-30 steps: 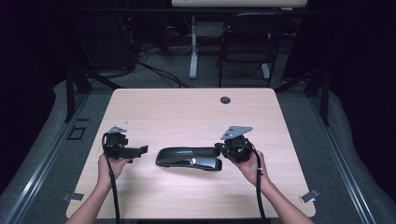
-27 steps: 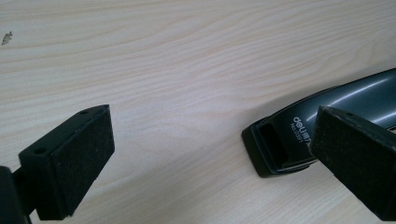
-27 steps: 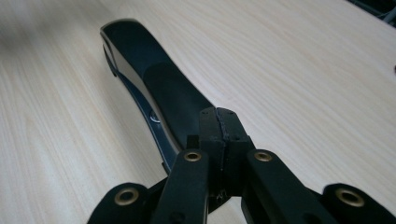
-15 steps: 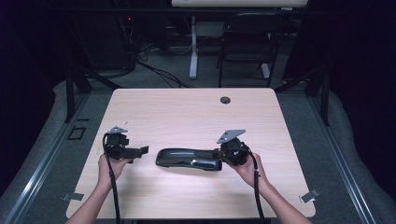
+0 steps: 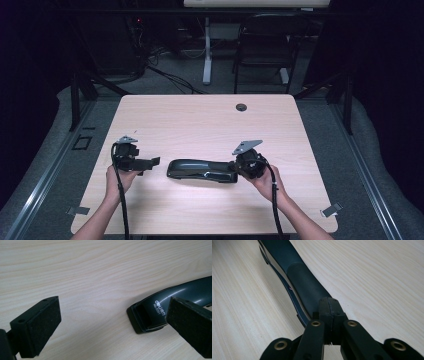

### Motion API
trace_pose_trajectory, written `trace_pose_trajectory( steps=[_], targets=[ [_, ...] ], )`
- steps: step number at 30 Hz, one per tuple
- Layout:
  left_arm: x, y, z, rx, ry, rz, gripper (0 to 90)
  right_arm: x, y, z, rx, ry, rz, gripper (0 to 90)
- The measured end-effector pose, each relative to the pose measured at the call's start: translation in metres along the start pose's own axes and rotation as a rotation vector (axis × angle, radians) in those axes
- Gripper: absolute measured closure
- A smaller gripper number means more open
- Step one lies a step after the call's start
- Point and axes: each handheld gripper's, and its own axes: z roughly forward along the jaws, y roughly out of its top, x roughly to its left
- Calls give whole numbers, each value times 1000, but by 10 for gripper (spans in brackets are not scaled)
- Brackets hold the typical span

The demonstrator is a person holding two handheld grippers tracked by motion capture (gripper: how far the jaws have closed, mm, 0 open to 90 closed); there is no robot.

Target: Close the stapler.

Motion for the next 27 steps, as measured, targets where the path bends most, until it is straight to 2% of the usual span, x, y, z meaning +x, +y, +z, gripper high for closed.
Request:
trace_pose_trajectory(
  steps=[5,10,14,18,25,27],
  targets=[
    [1,0,0,-1,0,0,0,2,1,-1,-1,-10,-17,900],
    [2,0,0,-1,1,-2,0,2,9,-13,-64,-5,-16,900],
    [1,0,0,-6,-4,-3,0,3,11,-14,-68,-9,-21,897],
    [2,0,0,-8,-6,-4,0,2,11,-15,-67,-10,-24,852],
    [2,0,1,-8,-16,-3,0,-5,13,-25,-83,4,3,629],
    [2,0,0,-7,-13,-3,0,-6,13,-30,-83,1,-4,525]
  ],
)
